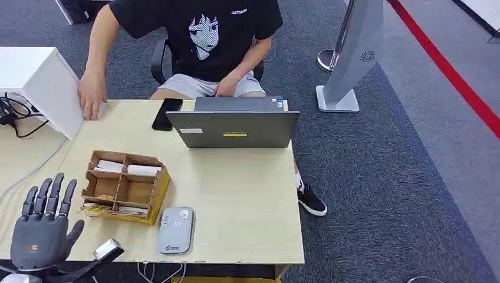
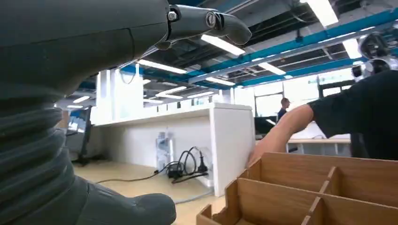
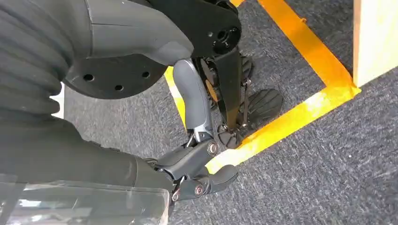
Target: Pass the card to the sensor for recognition and then transmit it.
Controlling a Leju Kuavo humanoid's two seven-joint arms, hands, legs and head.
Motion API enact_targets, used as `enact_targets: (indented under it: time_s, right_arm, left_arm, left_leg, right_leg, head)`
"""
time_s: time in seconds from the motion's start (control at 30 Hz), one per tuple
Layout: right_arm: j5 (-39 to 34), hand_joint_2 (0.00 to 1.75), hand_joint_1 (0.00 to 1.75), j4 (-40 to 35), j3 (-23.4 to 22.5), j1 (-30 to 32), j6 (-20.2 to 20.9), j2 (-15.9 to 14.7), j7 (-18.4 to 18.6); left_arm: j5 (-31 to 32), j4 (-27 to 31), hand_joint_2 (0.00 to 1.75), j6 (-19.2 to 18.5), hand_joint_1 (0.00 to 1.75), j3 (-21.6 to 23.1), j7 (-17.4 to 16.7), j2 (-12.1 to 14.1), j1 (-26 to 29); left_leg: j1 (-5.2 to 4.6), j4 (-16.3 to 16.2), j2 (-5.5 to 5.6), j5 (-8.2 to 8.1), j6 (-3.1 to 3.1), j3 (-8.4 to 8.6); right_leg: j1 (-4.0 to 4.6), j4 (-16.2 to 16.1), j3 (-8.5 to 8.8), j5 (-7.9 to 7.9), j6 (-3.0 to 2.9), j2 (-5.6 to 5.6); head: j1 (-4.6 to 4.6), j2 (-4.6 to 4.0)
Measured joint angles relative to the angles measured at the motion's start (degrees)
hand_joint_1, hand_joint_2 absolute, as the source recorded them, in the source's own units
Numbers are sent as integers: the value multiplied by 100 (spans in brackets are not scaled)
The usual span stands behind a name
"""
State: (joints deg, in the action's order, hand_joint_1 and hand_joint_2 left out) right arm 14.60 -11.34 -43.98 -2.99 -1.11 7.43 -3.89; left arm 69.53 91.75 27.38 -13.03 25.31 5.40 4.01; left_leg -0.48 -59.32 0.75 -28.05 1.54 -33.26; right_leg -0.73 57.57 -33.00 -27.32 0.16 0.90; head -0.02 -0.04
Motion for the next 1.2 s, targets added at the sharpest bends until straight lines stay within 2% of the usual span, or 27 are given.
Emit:
enact_targets:
  time_s: [0.13,0.23,0.53,0.7,0.9,1.1,1.2]
  right_arm:
    - [79,175,0,0,11,-6,55,-2,0]
    - [116,175,0,0,13,-18,103,-2,0]
    - [223,175,0,0,20,-31,111,-2,20]
    - [232,175,0,0,20,-29,109,-2,22]
    - [293,175,0,0,20,-28,103,-2,59]
    - [321,175,0,0,15,-29,94,-2,70]
    - [319,175,0,0,9,-29,92,-4,70]
  left_arm:
    - [96,-385,175,-398,0,164,-114,234,-511]
    - [192,-830,175,-544,0,380,-177,373,-801]
    - [302,-1550,175,-590,0,879,-367,441,-1223]
    - [433,-1661,175,-572,0,1058,-444,452,-1279]
    - [538,-1646,175,-362,0,1145,-664,457,-1294]
    - [560,-1239,175,-384,0,1209,-607,402,-1241]
    - [715,-1055,175,-386,0,1298,-693,389,-1149]
  left_leg:
    - [1,0,-5,6,-4,3]
    - [1,0,-10,8,-2,3]
    - [-1,0,-7,7,-1,-1]
    - [0,0,-11,6,-1,0]
    - [1,0,-11,7,-1,0]
    - [1,0,-10,7,-1,0]
    - [0,0,-9,7,-1,-1]
  right_leg:
    - [1,1,0,6,-7,1]
    - [0,3,-1,10,-13,4]
    - [0,2,-2,10,-10,5]
    - [0,2,-4,10,-10,7]
    - [0,2,-4,10,-10,7]
    - [1,2,-3,10,-11,7]
    - [1,2,-3,10,-11,6]
  head:
    - [-2,0]
    - [-4,0]
    - [-4,0]
    - [-4,0]
    - [-4,0]
    - [-4,0]
    - [-4,0]
